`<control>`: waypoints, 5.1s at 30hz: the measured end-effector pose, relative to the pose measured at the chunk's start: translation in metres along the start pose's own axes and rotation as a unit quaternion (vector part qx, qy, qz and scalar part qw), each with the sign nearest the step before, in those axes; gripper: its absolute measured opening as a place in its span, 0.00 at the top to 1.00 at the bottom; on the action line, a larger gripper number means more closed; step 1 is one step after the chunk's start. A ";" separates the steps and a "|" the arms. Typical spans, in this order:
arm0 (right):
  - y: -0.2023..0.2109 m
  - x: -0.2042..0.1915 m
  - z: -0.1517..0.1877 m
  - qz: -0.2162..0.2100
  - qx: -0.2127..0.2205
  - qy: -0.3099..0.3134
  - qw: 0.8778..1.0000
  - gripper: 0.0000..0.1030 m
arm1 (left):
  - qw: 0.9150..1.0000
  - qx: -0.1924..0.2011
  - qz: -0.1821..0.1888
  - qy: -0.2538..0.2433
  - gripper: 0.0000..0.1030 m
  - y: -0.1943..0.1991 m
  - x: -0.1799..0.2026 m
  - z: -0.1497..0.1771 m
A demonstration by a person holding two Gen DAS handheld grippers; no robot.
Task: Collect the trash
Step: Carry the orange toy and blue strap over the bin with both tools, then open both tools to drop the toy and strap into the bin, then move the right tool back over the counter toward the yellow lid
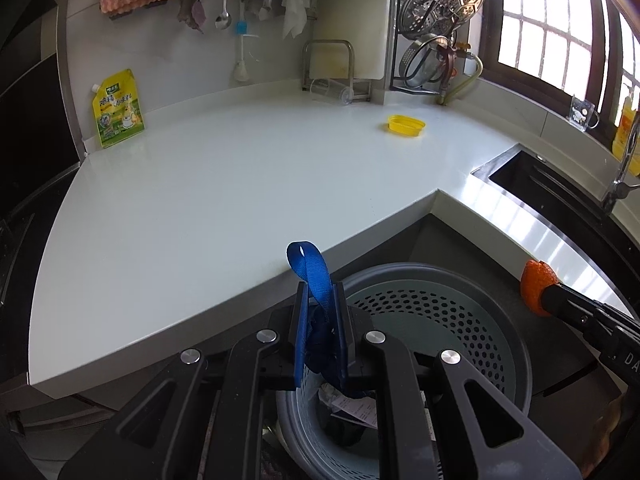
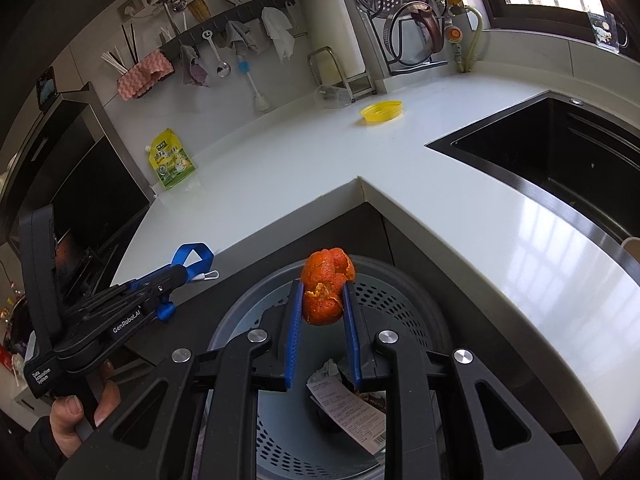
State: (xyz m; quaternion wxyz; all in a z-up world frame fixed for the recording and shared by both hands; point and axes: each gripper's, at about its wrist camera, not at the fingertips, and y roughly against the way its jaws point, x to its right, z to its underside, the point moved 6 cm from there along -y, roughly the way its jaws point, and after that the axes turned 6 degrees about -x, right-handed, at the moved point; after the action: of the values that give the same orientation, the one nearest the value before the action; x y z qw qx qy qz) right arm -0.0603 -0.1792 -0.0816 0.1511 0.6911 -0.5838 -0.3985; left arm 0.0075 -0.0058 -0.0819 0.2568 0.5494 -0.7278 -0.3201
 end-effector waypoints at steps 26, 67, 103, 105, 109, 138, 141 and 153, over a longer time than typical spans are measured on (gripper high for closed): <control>-0.040 -0.004 0.044 0.007 -0.078 0.005 0.997 0.79 | 0.996 -0.083 0.029 -0.006 0.87 -0.034 0.015 0.046; -0.028 0.008 0.026 0.004 -0.041 -0.001 0.999 0.43 | 0.997 -0.065 0.031 -0.013 0.28 -0.029 0.014 0.038; -0.037 -0.012 -0.120 0.063 0.032 0.055 0.996 0.25 | 0.998 0.057 0.019 0.009 0.06 0.012 -0.026 -0.076; -0.046 -0.009 -0.137 0.072 0.030 0.057 0.995 0.25 | 0.998 0.059 0.019 0.008 0.06 0.008 -0.026 -0.086; -0.071 0.000 -0.173 0.061 0.015 0.050 0.997 0.25 | 0.998 0.056 0.019 0.008 0.06 -0.002 -0.026 -0.102; -0.248 0.071 -0.283 0.096 -0.073 -0.068 0.990 0.25 | 0.999 0.020 0.035 -0.010 0.06 -0.088 -0.008 -0.153; -0.256 0.072 -0.285 0.109 -0.073 -0.067 0.989 0.25 | 0.999 0.017 0.036 -0.008 0.06 -0.091 -0.011 -0.154; -0.283 0.071 -0.308 0.147 -0.085 -0.053 0.984 0.23 | 0.999 0.022 0.036 -0.005 0.06 -0.095 -0.016 -0.168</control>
State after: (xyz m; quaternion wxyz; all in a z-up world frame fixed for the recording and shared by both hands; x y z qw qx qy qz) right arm 0.3584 -0.2464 -0.1027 0.2356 0.5604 -0.6499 -0.4561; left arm 0.1940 -0.0392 -0.0424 0.2519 0.5270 -0.7553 -0.2972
